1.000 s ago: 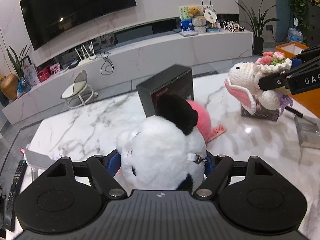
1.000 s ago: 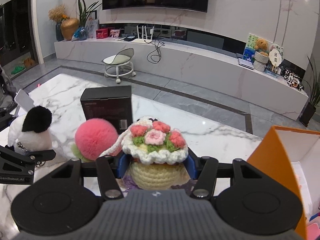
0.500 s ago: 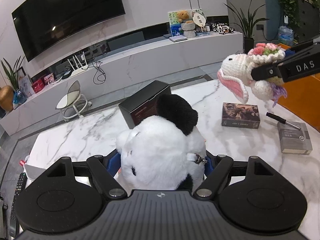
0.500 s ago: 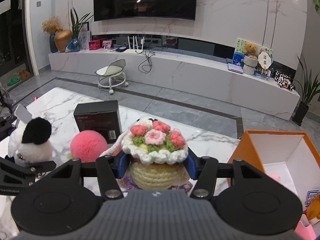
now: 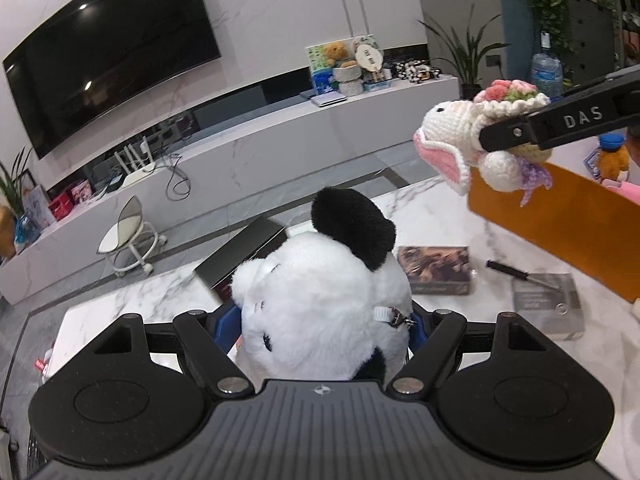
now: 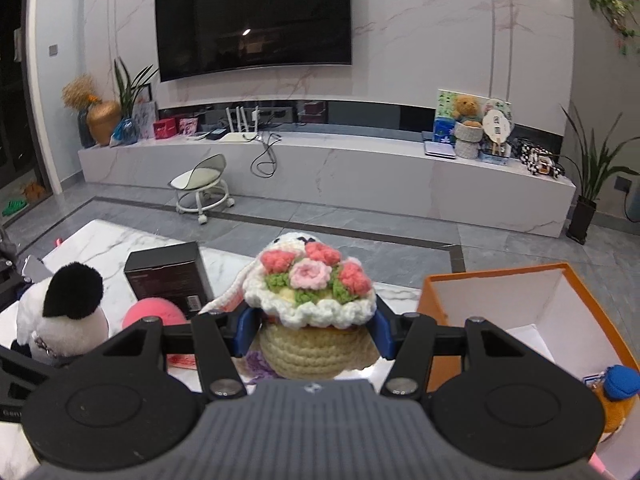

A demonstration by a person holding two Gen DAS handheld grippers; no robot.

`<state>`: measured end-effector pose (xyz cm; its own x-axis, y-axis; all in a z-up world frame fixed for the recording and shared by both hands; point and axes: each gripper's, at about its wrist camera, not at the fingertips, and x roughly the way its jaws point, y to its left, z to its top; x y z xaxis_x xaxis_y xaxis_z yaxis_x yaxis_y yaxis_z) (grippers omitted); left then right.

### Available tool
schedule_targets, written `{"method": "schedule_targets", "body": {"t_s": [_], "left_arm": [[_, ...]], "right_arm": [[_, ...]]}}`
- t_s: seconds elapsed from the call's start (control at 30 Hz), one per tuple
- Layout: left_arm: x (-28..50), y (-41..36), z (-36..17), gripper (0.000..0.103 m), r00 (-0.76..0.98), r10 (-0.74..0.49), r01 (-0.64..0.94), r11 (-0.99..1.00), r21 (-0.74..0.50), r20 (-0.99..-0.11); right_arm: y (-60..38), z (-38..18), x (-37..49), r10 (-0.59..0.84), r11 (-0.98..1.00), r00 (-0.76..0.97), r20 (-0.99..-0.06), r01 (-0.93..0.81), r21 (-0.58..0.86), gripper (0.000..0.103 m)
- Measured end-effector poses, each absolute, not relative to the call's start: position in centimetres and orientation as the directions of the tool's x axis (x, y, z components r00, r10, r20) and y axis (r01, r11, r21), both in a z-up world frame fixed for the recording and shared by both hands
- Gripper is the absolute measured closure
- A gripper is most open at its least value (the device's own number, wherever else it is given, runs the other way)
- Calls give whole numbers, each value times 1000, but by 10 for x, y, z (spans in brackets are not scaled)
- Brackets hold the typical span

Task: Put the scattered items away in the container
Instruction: 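Lift and carry the panda plush and crocheted bunny over the orange box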

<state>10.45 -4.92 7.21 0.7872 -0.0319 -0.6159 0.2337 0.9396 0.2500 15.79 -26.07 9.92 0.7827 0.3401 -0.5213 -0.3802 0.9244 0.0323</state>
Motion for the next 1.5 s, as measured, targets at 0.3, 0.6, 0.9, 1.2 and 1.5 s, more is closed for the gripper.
{"method": "schedule_targets", "body": {"t_s": [0.3, 0.6, 0.9, 1.2, 1.5], "left_arm": [[114, -92, 85, 13, 799, -75, 292, 916, 275, -597], [114, -123, 82, 13, 790, -113, 347, 892, 288, -602], [122, -151, 83, 13, 796, -130, 376, 872, 315, -592], [140, -194, 83, 13, 789, -179, 425, 849, 312, -588], [165, -229, 76, 13, 776, -225, 466, 834, 296, -590]], "right_arm": [[-299, 109, 158, 320, 942, 815, -484, -327, 74, 44], [-329, 111, 161, 307, 951, 830, -467, -287, 114, 44], [-356, 108, 161, 281, 960, 843, -460, -244, 138, 44], [-381, 98, 173, 240, 970, 840, -487, -194, 145, 44], [-407, 89, 184, 195, 979, 846, -497, -139, 146, 44]]}}
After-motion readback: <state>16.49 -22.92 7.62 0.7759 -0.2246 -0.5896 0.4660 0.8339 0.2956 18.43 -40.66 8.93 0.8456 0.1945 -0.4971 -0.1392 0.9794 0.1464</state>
